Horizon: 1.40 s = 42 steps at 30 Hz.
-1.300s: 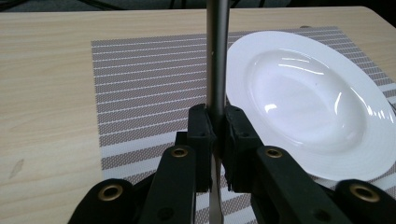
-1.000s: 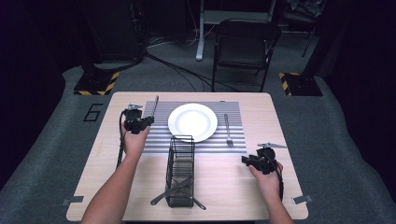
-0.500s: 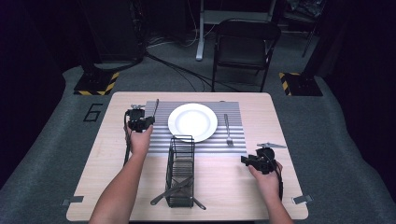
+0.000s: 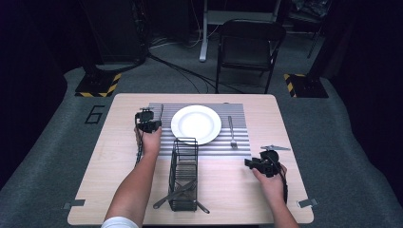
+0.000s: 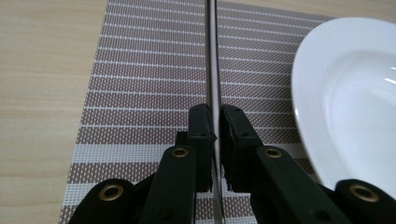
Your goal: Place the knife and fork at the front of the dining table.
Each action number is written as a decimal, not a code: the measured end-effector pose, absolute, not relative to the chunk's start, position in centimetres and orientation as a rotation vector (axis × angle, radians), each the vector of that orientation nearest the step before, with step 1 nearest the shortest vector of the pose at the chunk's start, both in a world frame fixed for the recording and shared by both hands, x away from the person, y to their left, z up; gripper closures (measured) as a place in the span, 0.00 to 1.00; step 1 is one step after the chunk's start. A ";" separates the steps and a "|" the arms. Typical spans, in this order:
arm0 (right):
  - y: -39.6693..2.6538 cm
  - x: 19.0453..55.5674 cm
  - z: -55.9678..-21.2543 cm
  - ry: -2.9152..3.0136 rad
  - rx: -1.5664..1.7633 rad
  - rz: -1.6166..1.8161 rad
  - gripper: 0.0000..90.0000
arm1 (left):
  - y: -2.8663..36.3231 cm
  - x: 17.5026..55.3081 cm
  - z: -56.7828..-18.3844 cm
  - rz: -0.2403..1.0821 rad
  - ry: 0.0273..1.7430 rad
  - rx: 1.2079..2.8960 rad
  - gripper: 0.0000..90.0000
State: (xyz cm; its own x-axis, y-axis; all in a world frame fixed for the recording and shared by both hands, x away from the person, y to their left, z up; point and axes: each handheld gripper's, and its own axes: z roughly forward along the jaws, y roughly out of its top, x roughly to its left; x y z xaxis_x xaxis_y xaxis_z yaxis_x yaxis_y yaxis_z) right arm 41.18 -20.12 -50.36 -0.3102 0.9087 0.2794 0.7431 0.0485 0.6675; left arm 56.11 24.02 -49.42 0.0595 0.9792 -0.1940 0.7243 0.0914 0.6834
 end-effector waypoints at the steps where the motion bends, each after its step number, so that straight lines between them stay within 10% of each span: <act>1: -20.1 41.2 -50.4 2.106 1.696 1.113 0.65 | 23.9 56.2 -49.6 0.495 1.726 1.691 0.92; 42: -19.7 41.0 -50.6 2.120 1.694 1.122 0.65 | 23.9 57.7 -51.0 0.491 1.776 1.687 0.88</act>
